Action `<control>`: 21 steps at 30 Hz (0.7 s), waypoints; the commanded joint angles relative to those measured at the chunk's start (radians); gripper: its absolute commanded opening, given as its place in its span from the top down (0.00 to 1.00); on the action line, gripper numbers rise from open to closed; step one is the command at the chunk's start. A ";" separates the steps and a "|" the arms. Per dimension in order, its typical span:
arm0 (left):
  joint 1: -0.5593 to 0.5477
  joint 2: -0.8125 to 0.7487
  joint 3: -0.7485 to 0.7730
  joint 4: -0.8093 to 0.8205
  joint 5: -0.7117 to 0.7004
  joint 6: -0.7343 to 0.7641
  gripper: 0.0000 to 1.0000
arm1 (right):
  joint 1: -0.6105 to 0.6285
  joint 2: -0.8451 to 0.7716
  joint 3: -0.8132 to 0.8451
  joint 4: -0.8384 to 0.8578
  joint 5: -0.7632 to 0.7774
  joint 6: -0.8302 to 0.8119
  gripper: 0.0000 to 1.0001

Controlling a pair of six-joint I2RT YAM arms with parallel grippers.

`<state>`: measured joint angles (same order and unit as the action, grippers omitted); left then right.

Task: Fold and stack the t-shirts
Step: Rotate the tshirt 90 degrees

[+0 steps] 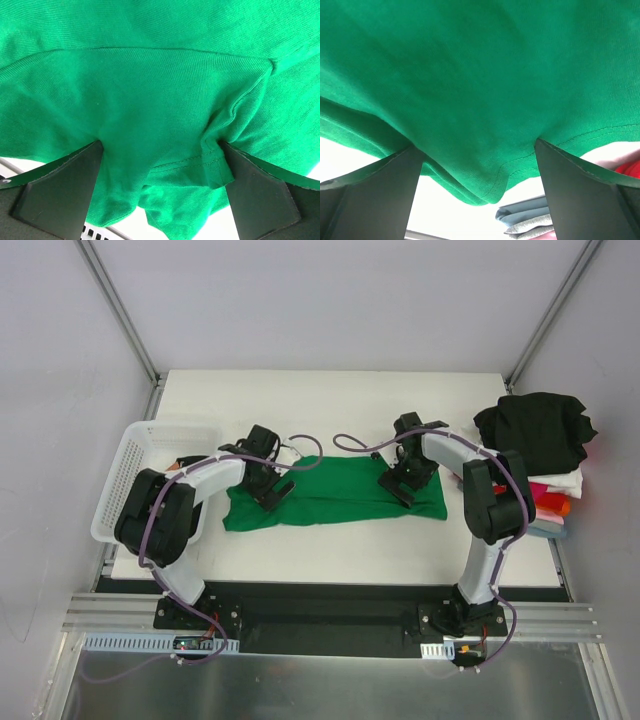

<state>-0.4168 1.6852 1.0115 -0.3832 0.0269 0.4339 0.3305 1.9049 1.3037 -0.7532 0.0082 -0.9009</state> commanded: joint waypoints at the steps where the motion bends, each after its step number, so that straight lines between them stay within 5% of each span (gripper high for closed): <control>1: 0.021 0.040 0.013 -0.006 0.028 0.000 0.01 | -0.008 -0.006 0.016 -0.040 -0.043 -0.021 0.04; 21: 0.069 0.175 0.255 -0.151 0.048 -0.058 0.01 | -0.002 -0.115 -0.103 -0.055 -0.060 -0.032 0.03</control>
<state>-0.3645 1.8179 1.1782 -0.4732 0.0959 0.4011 0.3248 1.8503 1.2240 -0.7666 -0.0174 -0.9112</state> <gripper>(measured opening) 0.993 0.967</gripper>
